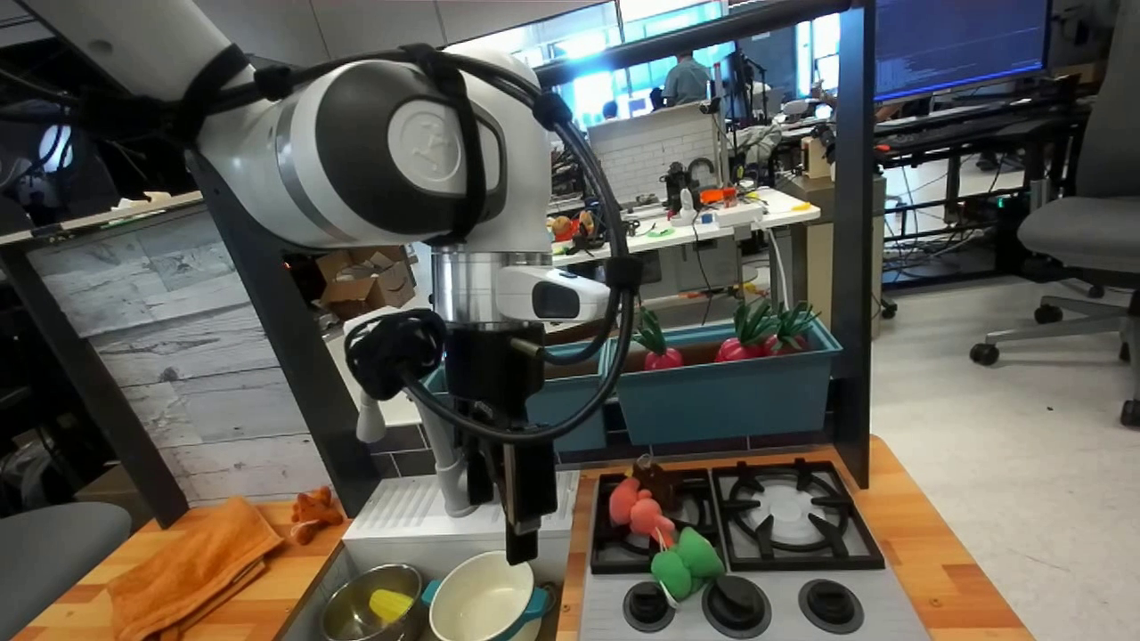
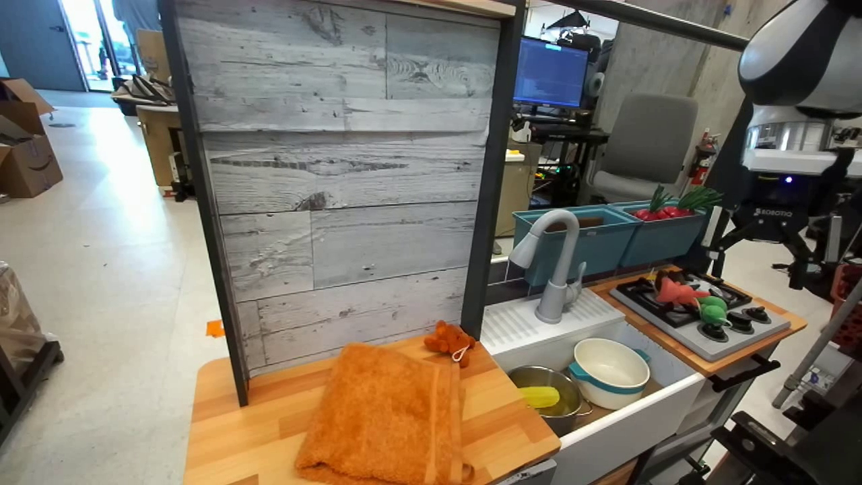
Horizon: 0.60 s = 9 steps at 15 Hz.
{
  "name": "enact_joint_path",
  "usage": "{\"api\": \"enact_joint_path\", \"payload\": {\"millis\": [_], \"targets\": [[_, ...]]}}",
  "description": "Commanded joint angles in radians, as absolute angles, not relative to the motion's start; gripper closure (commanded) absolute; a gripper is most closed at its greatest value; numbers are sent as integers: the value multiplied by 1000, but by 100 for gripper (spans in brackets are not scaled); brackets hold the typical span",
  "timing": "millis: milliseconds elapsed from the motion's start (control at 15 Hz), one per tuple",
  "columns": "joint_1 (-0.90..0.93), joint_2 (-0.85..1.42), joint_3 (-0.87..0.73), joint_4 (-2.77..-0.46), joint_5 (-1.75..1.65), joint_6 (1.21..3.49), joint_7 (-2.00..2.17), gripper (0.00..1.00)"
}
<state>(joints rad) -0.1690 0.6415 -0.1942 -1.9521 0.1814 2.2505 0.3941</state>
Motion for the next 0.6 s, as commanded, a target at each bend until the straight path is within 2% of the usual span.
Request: {"api": "enact_joint_path", "payload": {"millis": [0, 200, 533], "targets": [[-168, 645, -199, -1948, 185, 2247, 391, 0], [-159, 631, -181, -1992, 120, 2222, 245, 0], [-80, 463, -219, -2161, -88, 2203, 179, 0]]}}
